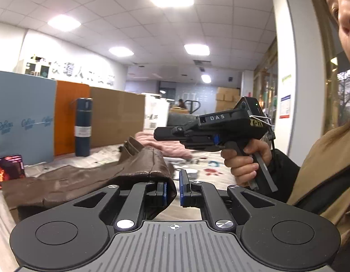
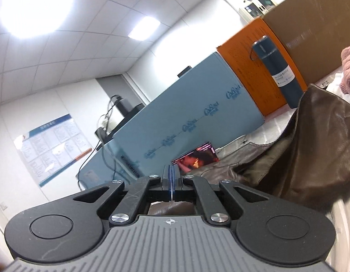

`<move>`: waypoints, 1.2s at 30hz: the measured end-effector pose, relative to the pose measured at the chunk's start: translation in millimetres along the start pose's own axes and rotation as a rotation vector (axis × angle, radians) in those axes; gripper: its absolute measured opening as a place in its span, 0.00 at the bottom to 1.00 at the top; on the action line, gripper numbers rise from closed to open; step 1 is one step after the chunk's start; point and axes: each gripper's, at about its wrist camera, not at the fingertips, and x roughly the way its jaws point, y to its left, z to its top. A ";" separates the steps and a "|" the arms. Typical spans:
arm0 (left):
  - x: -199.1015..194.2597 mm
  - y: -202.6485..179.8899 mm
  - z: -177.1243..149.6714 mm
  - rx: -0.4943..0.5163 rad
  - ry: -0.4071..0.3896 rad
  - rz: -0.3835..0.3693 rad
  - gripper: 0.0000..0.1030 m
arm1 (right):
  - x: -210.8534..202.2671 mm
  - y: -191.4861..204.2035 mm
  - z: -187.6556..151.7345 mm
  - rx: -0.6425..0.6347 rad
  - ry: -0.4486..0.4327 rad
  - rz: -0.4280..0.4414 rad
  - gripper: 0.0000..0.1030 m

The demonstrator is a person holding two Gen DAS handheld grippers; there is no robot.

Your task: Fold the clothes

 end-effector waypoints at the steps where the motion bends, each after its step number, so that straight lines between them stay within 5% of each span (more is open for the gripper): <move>1: -1.3 -4.5 -1.5 -0.001 0.005 -0.010 0.08 | -7.2 4.3 -4.0 -0.010 0.002 0.008 0.02; 4: -6.2 -17.6 -6.9 -0.010 0.014 -0.038 0.08 | -26.6 12.3 -13.2 -0.029 0.001 -0.013 0.08; 6: -10.3 -23.6 -12.7 -0.028 0.020 -0.059 0.08 | -36.3 10.9 -15.7 -0.021 -0.010 -0.066 0.39; 7: -11.4 -26.2 -16.2 -0.038 0.026 -0.069 0.08 | -41.0 9.1 -15.7 -0.020 -0.020 -0.101 0.62; 8: -12.5 -28.7 -19.7 -0.048 0.032 -0.078 0.08 | -45.1 6.7 -15.0 -0.026 -0.029 -0.138 0.71; 16: -20.7 -34.4 -44.3 -0.164 0.034 -0.031 0.08 | -51.8 -56.3 5.5 0.028 -0.130 -0.510 0.78; 21: -26.0 -31.4 -47.6 -0.200 0.036 0.003 0.08 | -58.2 -85.8 22.3 0.115 -0.214 -0.433 0.81; 24: -27.0 -31.9 -50.3 -0.203 0.035 0.019 0.08 | -40.5 -94.9 39.0 0.137 -0.193 -0.402 0.82; 27: -26.1 -32.0 -53.7 -0.216 0.043 0.030 0.08 | -14.6 -94.4 48.4 0.119 -0.121 -0.453 0.78; 28: -25.7 -31.7 -54.7 -0.220 0.044 0.032 0.08 | -7.8 -94.0 47.2 0.111 -0.105 -0.470 0.60; 29: -26.6 -32.6 -55.1 -0.222 0.043 0.034 0.08 | -1.7 -93.9 45.5 0.101 -0.090 -0.485 0.25; 31: -28.4 -32.7 -55.4 -0.227 0.035 0.033 0.08 | 6.5 -94.1 41.1 0.089 -0.072 -0.508 0.03; 36: -33.2 -20.8 -49.7 -0.240 -0.038 0.005 0.08 | -26.4 -78.2 32.5 0.050 -0.173 -0.479 0.02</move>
